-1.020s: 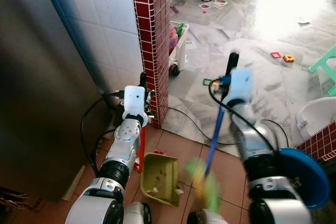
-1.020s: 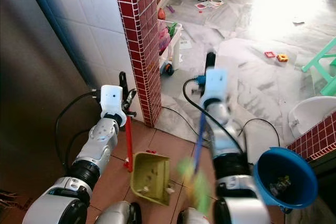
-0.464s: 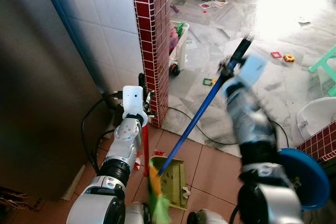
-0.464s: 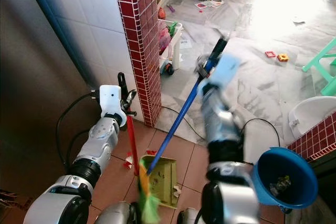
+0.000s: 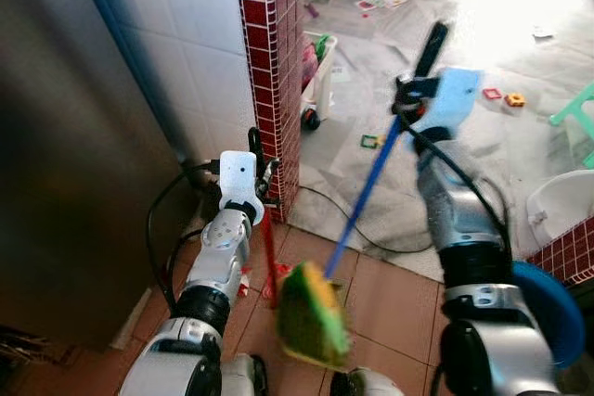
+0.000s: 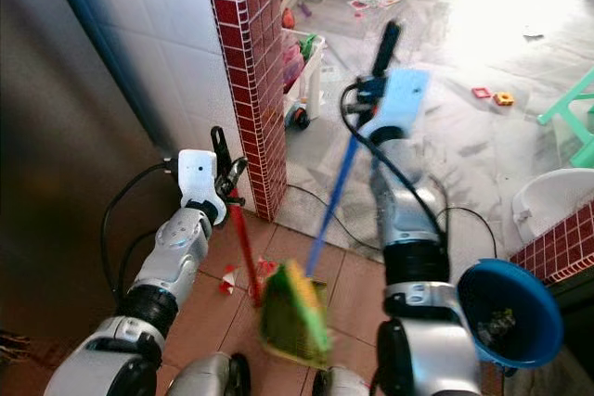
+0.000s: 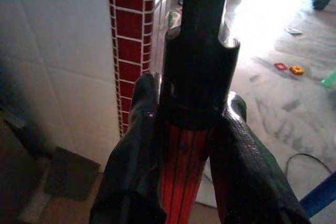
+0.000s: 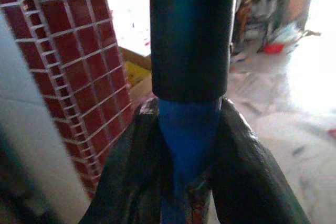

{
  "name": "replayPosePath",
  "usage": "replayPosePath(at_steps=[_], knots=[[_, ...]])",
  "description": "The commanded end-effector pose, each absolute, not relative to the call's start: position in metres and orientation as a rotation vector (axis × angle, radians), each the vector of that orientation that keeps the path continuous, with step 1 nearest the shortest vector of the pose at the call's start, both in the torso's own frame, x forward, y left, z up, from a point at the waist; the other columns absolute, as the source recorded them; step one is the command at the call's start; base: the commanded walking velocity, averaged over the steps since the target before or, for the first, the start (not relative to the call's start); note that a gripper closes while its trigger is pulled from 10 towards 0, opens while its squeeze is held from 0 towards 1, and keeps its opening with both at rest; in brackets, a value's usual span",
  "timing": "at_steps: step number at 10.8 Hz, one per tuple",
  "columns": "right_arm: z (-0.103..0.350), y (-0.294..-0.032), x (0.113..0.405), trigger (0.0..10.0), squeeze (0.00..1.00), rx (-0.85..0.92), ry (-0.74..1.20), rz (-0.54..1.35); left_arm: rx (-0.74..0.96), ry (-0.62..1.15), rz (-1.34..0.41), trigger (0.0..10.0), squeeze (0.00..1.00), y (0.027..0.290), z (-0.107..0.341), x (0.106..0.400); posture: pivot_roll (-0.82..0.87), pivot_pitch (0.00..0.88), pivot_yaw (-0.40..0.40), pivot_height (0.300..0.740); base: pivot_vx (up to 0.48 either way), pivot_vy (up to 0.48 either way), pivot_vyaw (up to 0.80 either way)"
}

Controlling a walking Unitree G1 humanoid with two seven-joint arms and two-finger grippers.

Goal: Sweep floor

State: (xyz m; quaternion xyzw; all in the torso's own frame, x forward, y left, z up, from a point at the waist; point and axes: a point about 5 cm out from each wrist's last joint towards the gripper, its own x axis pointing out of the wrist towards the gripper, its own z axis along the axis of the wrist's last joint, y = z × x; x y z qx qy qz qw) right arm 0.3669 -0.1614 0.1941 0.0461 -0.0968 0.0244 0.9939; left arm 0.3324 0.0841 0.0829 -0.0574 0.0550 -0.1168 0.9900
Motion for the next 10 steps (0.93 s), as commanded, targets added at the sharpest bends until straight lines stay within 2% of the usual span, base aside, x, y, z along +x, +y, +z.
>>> replayPosePath(at_steps=[1, 4, 8, 10], knots=[[0.210, -0.163, 0.363, 10.0, 0.00, 0.054, -0.299, 0.038, -0.143, 0.075, -0.256, 10.0, 0.00, 0.080, 0.092, 0.332, -0.09, 0.050, 0.021, 0.740, 0.000, 0.000, 0.00], [0.184, -0.170, 0.348, 10.0, 0.00, -0.142, -0.304, 0.016, -0.169, 0.033, -0.263, 10.0, 0.00, 0.085, 0.101, 0.324, -0.08, 0.037, 0.022, 0.731, 0.000, 0.000, 0.00], [0.183, -0.165, 0.349, 10.0, 0.00, -0.125, -0.320, 0.025, -0.161, 0.044, -0.265, 10.0, 0.00, 0.091, 0.102, 0.321, -0.08, 0.031, 0.020, 0.665, 0.000, 0.000, 0.00], [0.184, -0.163, 0.350, 10.0, 0.00, -0.124, -0.322, 0.034, -0.166, 0.049, -0.262, 10.0, 0.00, 0.091, 0.103, 0.321, -0.08, 0.028, 0.016, 0.648, -0.262, 0.000, 0.00]])
